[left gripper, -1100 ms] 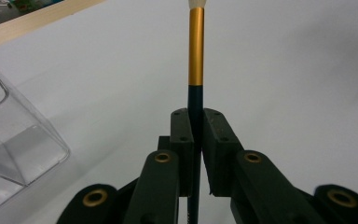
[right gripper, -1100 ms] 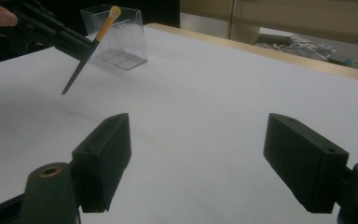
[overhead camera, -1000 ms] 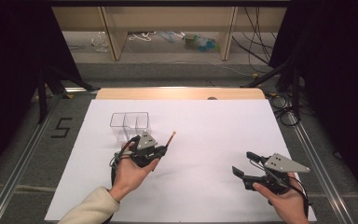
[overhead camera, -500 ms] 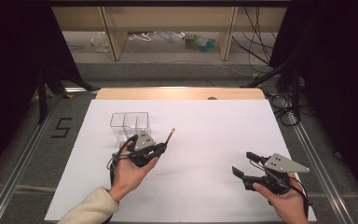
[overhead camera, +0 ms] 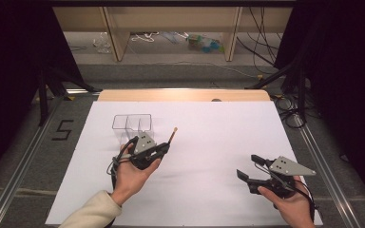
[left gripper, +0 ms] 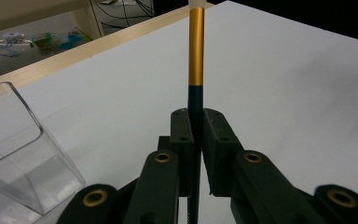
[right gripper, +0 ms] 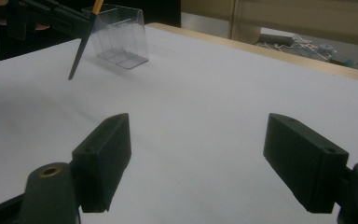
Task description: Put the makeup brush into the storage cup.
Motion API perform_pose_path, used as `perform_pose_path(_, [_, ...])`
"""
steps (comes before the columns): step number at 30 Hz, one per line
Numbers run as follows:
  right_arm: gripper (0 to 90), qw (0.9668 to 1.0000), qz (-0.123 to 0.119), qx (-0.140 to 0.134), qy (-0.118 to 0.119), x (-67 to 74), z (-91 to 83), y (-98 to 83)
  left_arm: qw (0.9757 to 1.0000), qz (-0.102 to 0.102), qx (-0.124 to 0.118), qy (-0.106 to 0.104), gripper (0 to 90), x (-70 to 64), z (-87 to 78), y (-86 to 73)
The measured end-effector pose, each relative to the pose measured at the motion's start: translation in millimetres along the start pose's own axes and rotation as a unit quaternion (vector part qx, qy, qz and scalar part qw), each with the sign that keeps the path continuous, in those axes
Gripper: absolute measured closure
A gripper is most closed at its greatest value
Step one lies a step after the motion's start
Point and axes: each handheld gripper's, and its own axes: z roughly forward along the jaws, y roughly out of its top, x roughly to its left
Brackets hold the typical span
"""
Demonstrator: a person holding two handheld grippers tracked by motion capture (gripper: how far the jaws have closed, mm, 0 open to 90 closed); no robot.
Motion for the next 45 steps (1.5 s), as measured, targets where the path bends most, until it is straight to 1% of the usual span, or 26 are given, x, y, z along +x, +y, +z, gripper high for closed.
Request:
perform_pose_path(2, [24.2,1.0000,0.002,0.003,0.000,0.1,-0.4,0.2,1.0000,0.005,-0.002,-0.001,82.8,0.6,-0.3,0.4])
perform_pose_path(5, [24.1,1.0000,0.000,0.000,0.000,0.0,-0.1,0.0,1.0000,0.006,-0.003,0.000,82.8,0.8,-1.0,0.8])
perform_pose_path(7, [24.1,1.0000,0.003,0.002,0.002,0.2,-0.4,0.1,1.0000,0.007,-0.004,0.000,82.8,0.9,-1.4,1.0])
perform_pose_path(10, [24.1,1.0000,-0.001,0.001,-0.002,-0.3,0.3,-0.2,1.0000,-0.003,-0.009,0.002,82.8,0.1,-1.9,1.1])
perform_pose_path(13, [24.2,1.0000,0.002,0.003,-0.001,0.0,-0.3,0.1,0.9999,0.000,-0.010,0.004,82.8,1.0,-3.1,1.7])
perform_pose_path(16, [24.1,1.0000,0.002,0.002,-0.001,-0.1,-0.3,0.1,0.9998,-0.008,-0.015,0.005,82.8,0.8,-3.8,1.8])
perform_pose_path(19, [24.2,1.0000,0.002,0.002,-0.001,-0.2,-0.2,0.0,0.9998,-0.004,-0.016,0.009,82.8,2.4,-5.3,2.1])
perform_pose_path(20, [24.1,0.9999,0.000,-0.010,-0.001,-0.2,1.8,-0.8,0.9998,-0.005,-0.017,0.009,82.8,2.8,-5.5,2.0])
perform_pose_path(21, [24.1,0.9999,0.001,-0.010,0.000,-0.2,1.9,-0.8,0.9997,-0.012,-0.018,0.007,82.9,2.7,-5.5,1.6])
perform_pose_path(22, [24.2,1.0000,0.000,-0.010,-0.001,-0.2,1.9,-0.8,0.9997,-0.009,-0.018,0.011,82.8,3.1,-6.2,1.6])
perform_pose_path(23, [24.2,1.0000,0.000,-0.003,-0.002,-0.2,0.9,-0.5,0.9998,-0.005,-0.017,0.011,82.8,4.0,-6.7,1.7])
perform_pose_path(24, [24.2,1.0000,0.003,-0.001,-0.001,0.1,0.5,-0.2,0.9998,-0.008,-0.018,0.009,82.8,4.0,-7.0,1.7])
perform_pose_path(25, [24.2,0.9999,0.007,-0.014,0.007,0.3,3.0,-1.0,0.9997,-0.008,-0.020,0.012,82.8,4.3,-7.4,1.8])
perform_pose_path(26, [24.1,0.9999,0.004,-0.016,0.004,0.2,3.4,-1.3,0.9997,-0.009,-0.021,0.011,82.8,4.7,-7.6,1.8])
perform_pose_path(27, [24.2,0.9999,0.000,-0.011,-0.001,-0.2,2.3,-1.0,0.9996,-0.012,-0.021,0.012,82.8,4.5,-8.0,1.8])
perform_pose_path(28, [24.2,0.9999,0.001,-0.011,0.000,-0.2,2.3,-1.0,0.9996,-0.010,-0.021,0.013,82.8,5.1,-8.6,1.8])
perform_pose_path(30, [24.2,0.9999,0.001,-0.011,0.000,-0.1,2.3,-1.0,0.9996,-0.014,-0.022,0.013,82.8,5.3,-9.0,1.7])
perform_pose_path(31, [24.1,0.9998,0.005,-0.017,0.005,0.2,3.6,-1.4,0.9995,-0.014,-0.024,0.014,82.8,5.6,-9.4,1.7])
perform_pose_path(32, [24.2,1.0000,0.004,-0.006,0.000,0.3,1.3,-0.6,0.9994,-0.016,-0.025,0.015,82.8,5.8,-9.8,1.7])
perform_pose_path(33, [24.1,1.0000,-0.001,0.001,-0.002,-0.3,0.3,-0.3,0.9995,-0.011,-0.024,0.016,82.8,6.6,-10.6,2.0])
perform_pose_path(34, [24.2,0.9999,0.001,-0.012,0.000,-0.2,2.3,-1.0,0.9995,-0.013,-0.025,0.016,82.8,6.6,-11.1,2.0])
perform_pose_path(38, [24.2,0.9999,0.001,-0.010,0.000,-0.2,1.9,-0.8,0.9992,-0.018,-0.029,0.019,82.8,7.7,-12.9,1.6])
perform_pose_path(39, [24.2,0.9999,-0.001,-0.011,-0.001,-0.5,2.0,-0.8,0.9992,-0.015,-0.029,0.021,82.8,8.5,-13.3,1.5])
perform_pose_path(41, [24.2,0.9999,0.001,-0.011,-0.001,-0.3,2.4,-1.0,0.9992,-0.019,-0.030,0.021,82.8,8.9,-13.6,1.1])
perform_pose_path(44, [24.2,0.9999,0.001,-0.011,0.000,-0.1,2.3,-0.9,0.9991,-0.018,-0.031,0.021,82.8,9.3,-14.1,1.1])
perform_pose_path(45, [24.2,0.9999,0.001,-0.011,0.000,-0.2,2.3,-1.0,0.9991,-0.015,-0.032,0.023,82.8,9.7,-14.5,1.3])
